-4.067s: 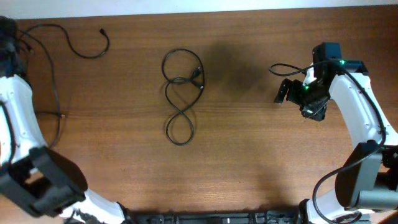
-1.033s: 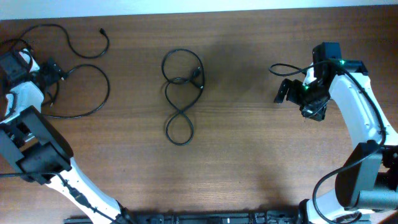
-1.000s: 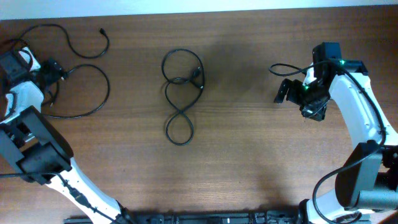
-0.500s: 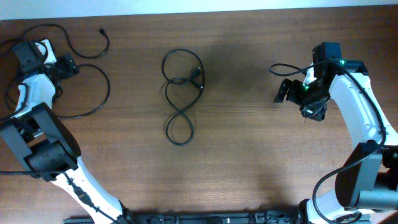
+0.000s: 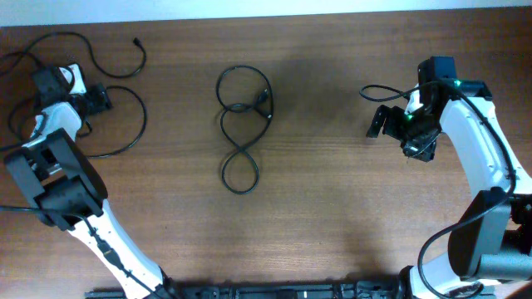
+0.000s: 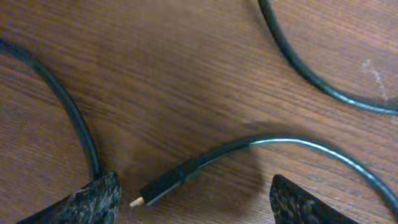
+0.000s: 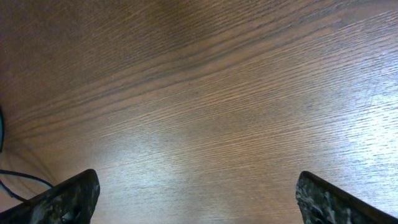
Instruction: Untangle cables
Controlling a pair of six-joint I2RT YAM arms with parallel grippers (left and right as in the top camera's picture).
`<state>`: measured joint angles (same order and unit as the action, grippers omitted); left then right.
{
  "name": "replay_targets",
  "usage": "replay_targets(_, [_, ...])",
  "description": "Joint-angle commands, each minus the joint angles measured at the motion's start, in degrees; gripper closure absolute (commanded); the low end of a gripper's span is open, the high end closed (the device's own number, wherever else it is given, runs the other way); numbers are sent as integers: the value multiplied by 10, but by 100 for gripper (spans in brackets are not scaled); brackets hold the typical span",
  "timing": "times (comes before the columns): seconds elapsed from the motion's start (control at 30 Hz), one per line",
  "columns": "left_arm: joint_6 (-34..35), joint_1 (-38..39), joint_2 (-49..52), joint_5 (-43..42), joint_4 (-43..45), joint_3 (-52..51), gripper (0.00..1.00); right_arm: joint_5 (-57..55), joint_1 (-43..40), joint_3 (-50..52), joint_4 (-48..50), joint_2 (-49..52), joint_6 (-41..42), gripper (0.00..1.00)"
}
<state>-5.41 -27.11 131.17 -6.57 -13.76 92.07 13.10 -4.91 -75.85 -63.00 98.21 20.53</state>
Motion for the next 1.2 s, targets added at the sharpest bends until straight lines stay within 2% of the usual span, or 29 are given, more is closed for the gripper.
replay_targets(0.0, [-27,-2,6,4,-5,5,25,-3,0,-2,-2,-7,-6,2])
replay_targets(0.07, [-35,-2,6,4,-9,5,27,-3,0,-2,-2,-7,-6,2])
replay_targets(0.2, [-35,-2,6,4,-8,5,43,-3,0,-2,-2,-7,-6,2])
replay_targets(0.23, [-35,-2,7,4,-8,5,51,-3,0,-2,-2,-7,-6,2])
replay_targets(0.3, [-35,-2,9,4,-9,5,77,-3,0,-2,-2,-7,-6,2])
replay_targets(0.37, [-35,-2,9,4,-10,5,85,-3,0,-2,-2,-7,-6,2])
replay_targets(0.43, [-35,-2,8,4,-12,6,100,-3,0,-2,-2,-7,-6,2])
replay_targets(0.57, [-21,-12,-31,4,-22,6,100,-3,0,-2,-2,-7,-6,2])
replay_targets(0.63, [27,-14,-61,1,-27,6,100,-3,0,-2,-2,-7,-6,2])
replay_targets(0.67, [83,-15,-84,-17,-28,6,98,-3,0,-2,-2,-7,-6,2])
replay_targets(0.7, [116,-14,-100,-53,-34,6,80,-3,0,-2,-2,-7,-6,2])
replay_targets(0.73, [141,-14,-116,-115,-46,6,68,-3,0,-2,-2,-7,-6,2])
replay_targets(0.77, [163,-11,-128,-205,-61,6,52,-3,0,-2,-2,-7,-6,2])
replay_targets(0.8, [188,-3,-129,-274,-70,6,42,-3,0,-2,-2,-7,-6,1])
replay_targets(0.83, [207,10,-128,-293,-96,5,28,-3,0,-2,-2,-7,-6,2])
replay_targets(0.87, [206,27,-128,-286,-125,5,8,-3,0,-2,-2,-7,-6,2])
replay_targets(0.9, [206,43,-128,-266,-152,5,1,-3,0,-2,-2,-7,-6,2])
replay_targets(0.93, [206,62,-128,-230,-175,5,1,-3,0,-2,-2,-7,-6,2])
replay_targets(0.97, [206,93,-128,-137,-209,5,1,-3,0,-2,-2,-7,-6,2])
replay_targets(1.07, [213,155,-128,62,-235,5,1,-3,0,-2,-2,-7,-6,1])
replay_targets(1.13, [223,194,-128,161,-234,5,1,-3,0,-2,-2,-7,-6,2])
replay_targets(1.17, [229,200,-127,172,-234,5,1,-3,0,-2,-2,-7,-6,1])
